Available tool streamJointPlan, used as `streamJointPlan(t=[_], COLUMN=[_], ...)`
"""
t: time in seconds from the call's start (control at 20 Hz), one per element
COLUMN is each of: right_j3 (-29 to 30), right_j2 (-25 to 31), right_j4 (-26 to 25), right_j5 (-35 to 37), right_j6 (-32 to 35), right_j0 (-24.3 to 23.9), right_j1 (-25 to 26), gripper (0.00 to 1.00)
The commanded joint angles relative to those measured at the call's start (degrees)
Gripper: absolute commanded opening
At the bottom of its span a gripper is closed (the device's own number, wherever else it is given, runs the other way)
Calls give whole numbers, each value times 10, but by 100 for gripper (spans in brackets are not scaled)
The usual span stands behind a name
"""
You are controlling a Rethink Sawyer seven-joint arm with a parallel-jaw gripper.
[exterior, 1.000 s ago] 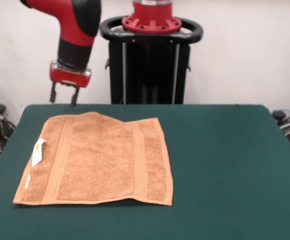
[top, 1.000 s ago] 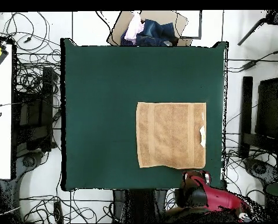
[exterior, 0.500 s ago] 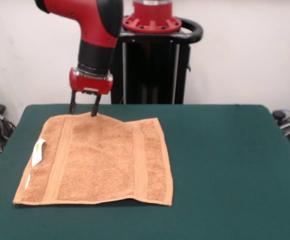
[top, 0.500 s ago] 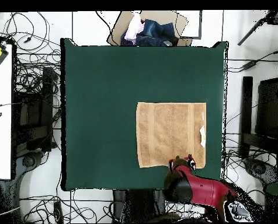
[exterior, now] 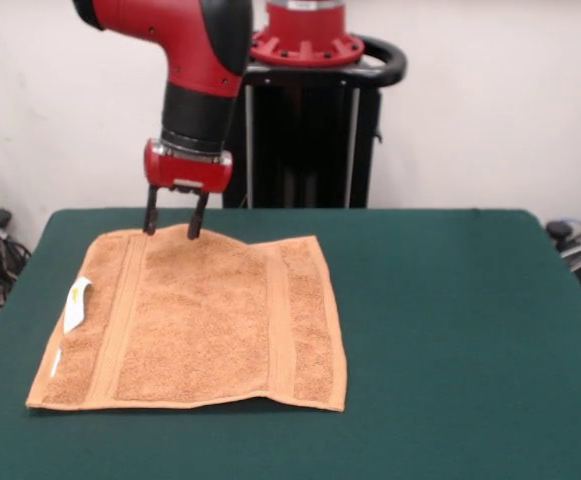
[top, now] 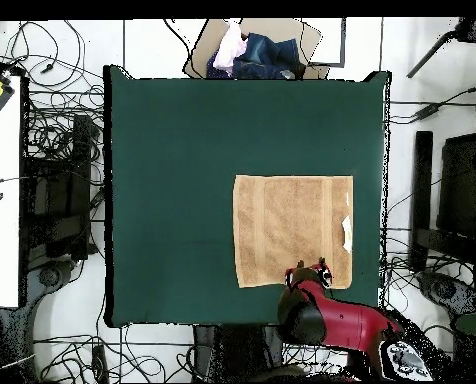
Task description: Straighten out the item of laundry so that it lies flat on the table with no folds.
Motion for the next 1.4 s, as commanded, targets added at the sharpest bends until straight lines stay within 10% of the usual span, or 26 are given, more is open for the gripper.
streamJointPlan(t=[0.05, 0.65, 1.0, 1.4], right_j3=[16, 16, -62, -73], right_j2=[55, 58, 109, 129], right_j4=[22, 22, 51, 82], right_j5=[-36, -45, -62, -39], right_j6=[134, 136, 154, 147], right_j0=[1, 1, -24, -39], right_j1=[7, 9, 145, 169], gripper=[100, 100, 100, 100])
